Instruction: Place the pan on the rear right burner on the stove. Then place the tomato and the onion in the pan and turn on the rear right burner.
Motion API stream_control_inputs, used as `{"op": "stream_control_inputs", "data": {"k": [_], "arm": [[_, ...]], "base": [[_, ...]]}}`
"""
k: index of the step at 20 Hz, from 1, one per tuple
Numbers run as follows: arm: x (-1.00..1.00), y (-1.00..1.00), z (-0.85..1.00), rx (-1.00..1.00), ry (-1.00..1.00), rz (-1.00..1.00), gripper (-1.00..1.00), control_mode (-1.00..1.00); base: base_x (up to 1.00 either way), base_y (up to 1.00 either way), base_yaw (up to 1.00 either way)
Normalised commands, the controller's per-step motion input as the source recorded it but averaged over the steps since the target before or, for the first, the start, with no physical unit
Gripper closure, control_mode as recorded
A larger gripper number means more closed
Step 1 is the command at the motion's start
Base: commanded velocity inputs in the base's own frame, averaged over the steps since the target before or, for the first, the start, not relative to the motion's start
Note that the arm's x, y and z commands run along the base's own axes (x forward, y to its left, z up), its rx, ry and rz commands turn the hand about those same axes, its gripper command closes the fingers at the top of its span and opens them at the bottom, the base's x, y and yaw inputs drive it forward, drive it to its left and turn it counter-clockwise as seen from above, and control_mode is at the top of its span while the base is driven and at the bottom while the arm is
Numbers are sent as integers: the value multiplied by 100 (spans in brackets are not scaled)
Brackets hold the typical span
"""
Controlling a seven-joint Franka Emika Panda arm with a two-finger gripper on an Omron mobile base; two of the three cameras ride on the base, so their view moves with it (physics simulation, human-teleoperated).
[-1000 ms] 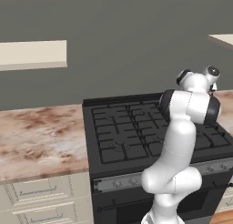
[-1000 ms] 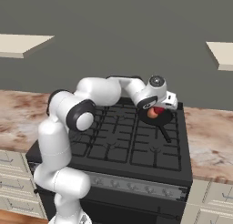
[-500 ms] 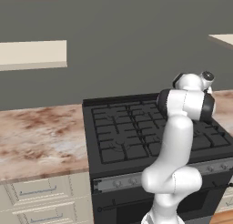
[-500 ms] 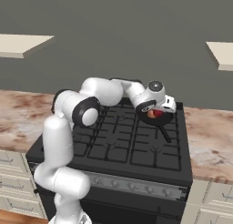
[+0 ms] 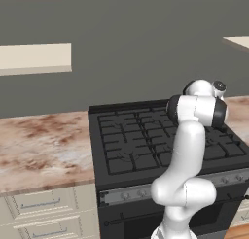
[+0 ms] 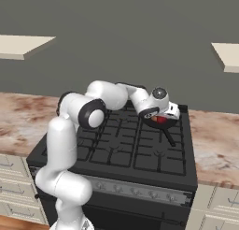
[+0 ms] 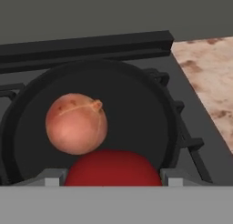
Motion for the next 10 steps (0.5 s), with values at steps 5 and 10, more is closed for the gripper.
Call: {"op": "stream_control_inputs", "data": {"k": [5,10], "arm": [[4,0,-22,0,0,0,100,-100],[19,0,-21,0,0,0,100,-100]], "base": [[0,0,0],[0,0,0]]}}
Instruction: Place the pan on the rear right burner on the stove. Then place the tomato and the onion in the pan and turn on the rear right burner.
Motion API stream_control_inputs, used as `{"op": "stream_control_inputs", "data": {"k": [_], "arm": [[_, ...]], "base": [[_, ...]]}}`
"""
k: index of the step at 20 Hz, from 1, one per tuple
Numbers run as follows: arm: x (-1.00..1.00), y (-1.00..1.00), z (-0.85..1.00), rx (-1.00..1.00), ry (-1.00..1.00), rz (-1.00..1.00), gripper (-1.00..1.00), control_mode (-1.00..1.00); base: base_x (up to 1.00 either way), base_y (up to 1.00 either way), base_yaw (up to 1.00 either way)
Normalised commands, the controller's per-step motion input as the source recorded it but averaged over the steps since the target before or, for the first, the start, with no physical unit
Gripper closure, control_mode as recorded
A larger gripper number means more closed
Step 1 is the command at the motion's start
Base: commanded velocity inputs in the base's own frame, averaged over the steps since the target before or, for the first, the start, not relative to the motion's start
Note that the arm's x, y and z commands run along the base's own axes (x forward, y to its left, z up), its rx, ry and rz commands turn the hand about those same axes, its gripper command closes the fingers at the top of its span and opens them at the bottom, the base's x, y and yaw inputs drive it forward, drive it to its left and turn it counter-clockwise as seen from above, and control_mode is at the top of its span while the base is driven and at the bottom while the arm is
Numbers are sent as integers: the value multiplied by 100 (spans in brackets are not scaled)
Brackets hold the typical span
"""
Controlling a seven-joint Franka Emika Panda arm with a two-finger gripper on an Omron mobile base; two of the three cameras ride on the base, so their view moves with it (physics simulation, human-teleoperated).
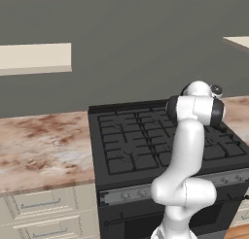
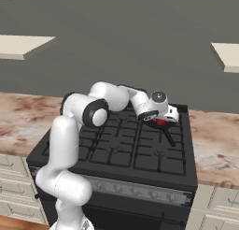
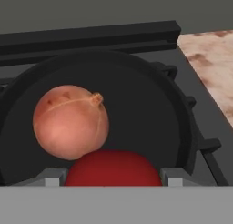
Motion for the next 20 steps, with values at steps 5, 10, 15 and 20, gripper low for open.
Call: {"op": "stream_control_inputs", "data": {"k": [5,10,15,20], "arm": [[17,0,-3,0,0,0,100,-100],[0,0,0,0,0,0,-100,-100],[0,0,0,0,0,0,-100,-100],[0,0,0,0,0,0,-100,-100]], "base": [[0,0,0],[0,0,0],[0,0,0],[0,0,0]]}}
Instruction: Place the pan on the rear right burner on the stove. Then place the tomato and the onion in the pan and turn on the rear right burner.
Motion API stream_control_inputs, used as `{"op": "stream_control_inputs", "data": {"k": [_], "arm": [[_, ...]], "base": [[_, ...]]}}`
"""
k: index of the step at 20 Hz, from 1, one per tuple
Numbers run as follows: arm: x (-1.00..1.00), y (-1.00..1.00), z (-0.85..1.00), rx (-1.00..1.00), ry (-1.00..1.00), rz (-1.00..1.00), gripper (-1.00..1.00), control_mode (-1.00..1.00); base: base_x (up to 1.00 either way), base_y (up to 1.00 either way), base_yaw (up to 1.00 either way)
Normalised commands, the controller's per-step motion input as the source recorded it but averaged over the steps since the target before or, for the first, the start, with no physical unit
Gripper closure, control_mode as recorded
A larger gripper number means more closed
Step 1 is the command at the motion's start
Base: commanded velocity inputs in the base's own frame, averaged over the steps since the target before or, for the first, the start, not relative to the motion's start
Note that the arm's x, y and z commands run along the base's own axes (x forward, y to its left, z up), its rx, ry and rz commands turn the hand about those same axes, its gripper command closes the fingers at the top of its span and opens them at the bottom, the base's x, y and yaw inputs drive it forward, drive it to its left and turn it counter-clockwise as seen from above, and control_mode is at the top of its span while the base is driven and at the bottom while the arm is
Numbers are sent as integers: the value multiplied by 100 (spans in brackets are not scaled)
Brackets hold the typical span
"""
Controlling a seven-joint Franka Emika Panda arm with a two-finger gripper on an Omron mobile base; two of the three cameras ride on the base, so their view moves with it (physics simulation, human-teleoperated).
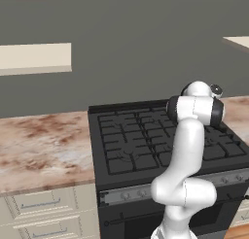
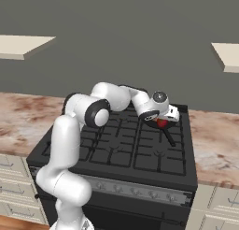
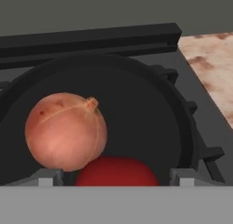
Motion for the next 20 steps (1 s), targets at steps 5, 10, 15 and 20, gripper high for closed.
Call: {"op": "stream_control_inputs", "data": {"k": [5,10,15,20], "arm": [[0,0,0,0,0,0,-100,-100],[0,0,0,0,0,0,-100,-100],[-8,0,4,0,0,0,-100,-100],[-18,0,14,0,-1,-1,-100,-100]], "base": [[0,0,0],[0,0,0],[0,0,0],[0,0,0]]}}
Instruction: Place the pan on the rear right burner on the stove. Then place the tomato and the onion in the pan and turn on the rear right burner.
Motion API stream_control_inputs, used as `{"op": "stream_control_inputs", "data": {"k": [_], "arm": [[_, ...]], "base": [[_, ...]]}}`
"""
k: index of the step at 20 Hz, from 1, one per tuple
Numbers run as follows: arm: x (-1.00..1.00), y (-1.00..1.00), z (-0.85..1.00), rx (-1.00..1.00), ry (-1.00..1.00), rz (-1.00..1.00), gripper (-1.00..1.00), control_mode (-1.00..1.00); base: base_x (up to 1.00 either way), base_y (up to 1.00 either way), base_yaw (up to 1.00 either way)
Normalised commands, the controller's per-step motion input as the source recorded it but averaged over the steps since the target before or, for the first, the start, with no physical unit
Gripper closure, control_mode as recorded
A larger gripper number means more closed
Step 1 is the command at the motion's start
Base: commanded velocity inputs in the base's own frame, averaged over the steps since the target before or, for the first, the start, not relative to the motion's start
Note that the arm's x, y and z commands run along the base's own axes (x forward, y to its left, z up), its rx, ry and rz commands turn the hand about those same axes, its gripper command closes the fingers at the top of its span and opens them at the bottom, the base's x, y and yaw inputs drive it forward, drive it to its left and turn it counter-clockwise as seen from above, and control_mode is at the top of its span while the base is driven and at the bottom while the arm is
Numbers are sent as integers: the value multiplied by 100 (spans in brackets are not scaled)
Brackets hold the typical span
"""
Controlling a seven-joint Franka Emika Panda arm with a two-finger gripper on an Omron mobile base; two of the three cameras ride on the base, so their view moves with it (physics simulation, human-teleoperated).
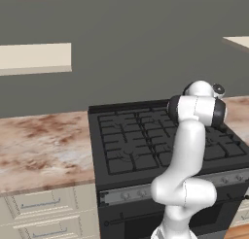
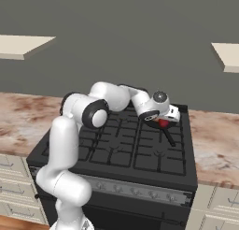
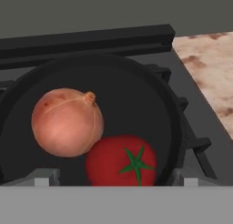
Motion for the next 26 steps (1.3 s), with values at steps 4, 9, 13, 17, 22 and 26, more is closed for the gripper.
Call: {"op": "stream_control_inputs", "data": {"k": [4,9,13,17,22,26], "arm": [[-27,0,20,0,-6,0,-100,-100],[-34,0,21,0,-10,0,-100,-100],[-40,0,8,0,-7,0,-100,-100],[-45,0,0,0,-9,0,-100,-100],[-32,0,0,0,-12,0,-100,-100],[-3,0,0,0,-6,0,-100,-100]], "base": [[0,0,0],[0,0,0],[0,0,0],[0,0,0],[0,0,0],[0,0,0]]}}
